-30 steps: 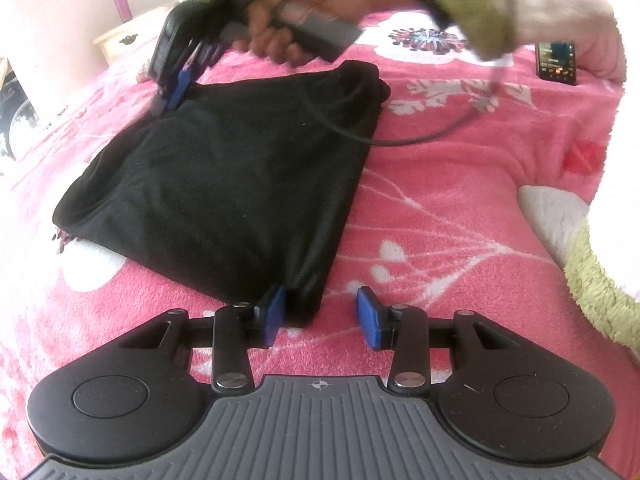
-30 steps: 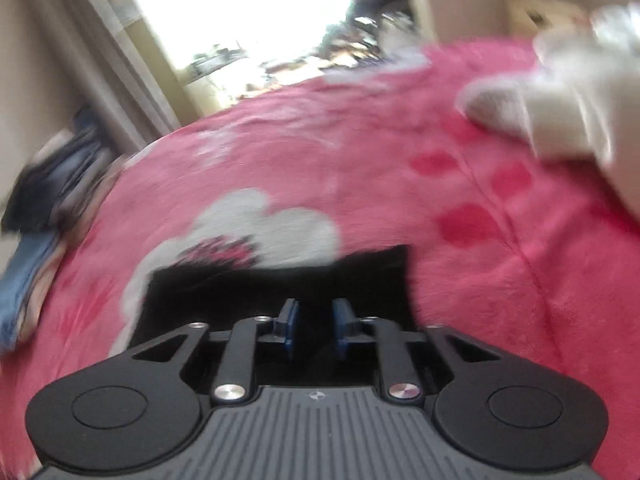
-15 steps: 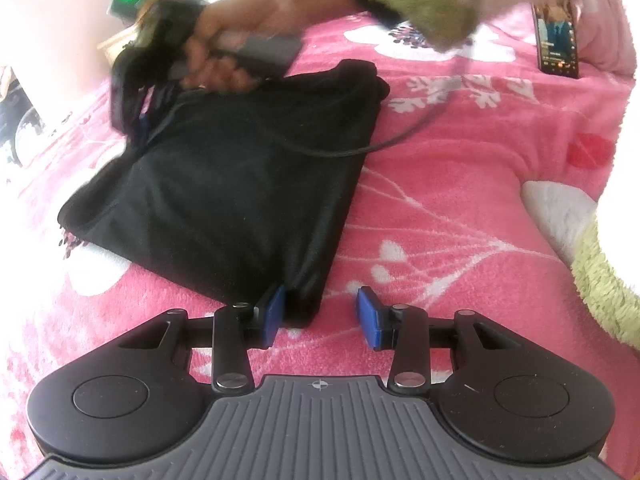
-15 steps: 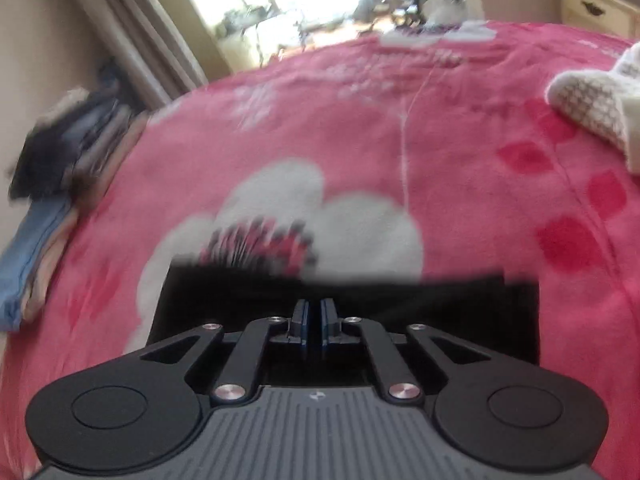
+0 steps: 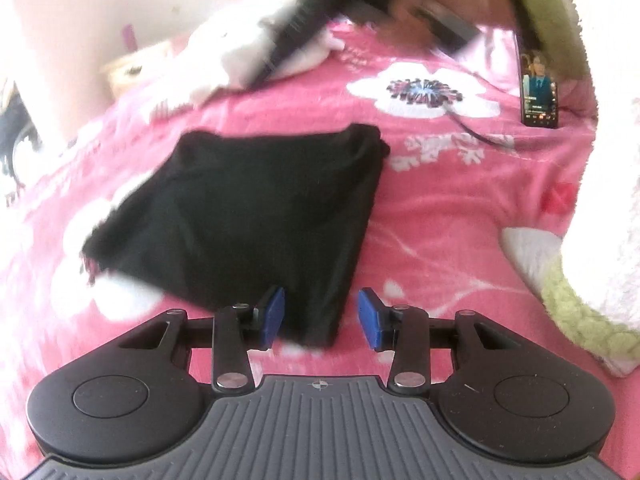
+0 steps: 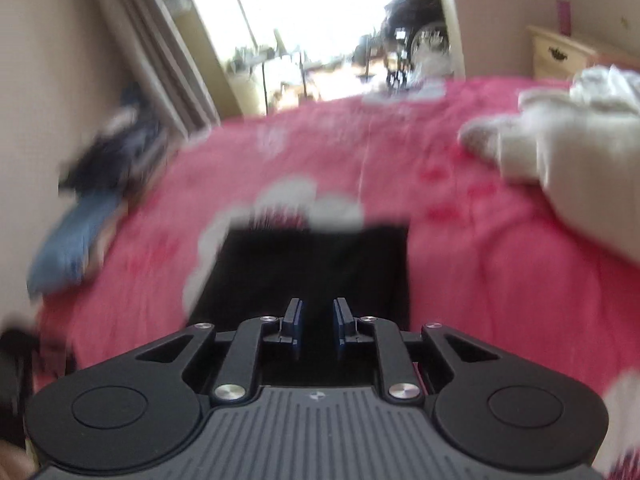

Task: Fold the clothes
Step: 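Release the shirt with the right gripper and lift it away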

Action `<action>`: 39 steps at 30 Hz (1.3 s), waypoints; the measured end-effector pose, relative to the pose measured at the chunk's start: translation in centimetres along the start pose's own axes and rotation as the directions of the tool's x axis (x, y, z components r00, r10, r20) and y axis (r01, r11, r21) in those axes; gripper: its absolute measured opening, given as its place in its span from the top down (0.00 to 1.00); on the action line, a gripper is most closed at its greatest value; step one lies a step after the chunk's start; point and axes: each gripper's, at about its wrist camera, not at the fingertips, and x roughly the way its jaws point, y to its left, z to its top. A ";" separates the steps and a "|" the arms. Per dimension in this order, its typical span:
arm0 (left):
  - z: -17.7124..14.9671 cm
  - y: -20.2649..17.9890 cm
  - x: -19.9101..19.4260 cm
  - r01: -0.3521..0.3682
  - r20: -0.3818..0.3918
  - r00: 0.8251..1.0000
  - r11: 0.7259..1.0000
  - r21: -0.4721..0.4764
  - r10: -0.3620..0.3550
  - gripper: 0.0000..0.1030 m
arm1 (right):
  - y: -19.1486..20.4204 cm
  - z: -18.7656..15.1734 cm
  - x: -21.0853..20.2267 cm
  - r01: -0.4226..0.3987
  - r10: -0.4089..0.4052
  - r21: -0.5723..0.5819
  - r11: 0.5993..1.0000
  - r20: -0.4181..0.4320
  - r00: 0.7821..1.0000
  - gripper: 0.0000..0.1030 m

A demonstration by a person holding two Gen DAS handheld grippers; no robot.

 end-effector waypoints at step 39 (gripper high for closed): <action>-1.9 0.0 3.2 0.001 -0.111 0.994 1.000 -0.022 -0.004 0.58 | 3.6 -8.6 -1.8 0.366 -0.371 0.057 0.929 0.135 0.919 0.83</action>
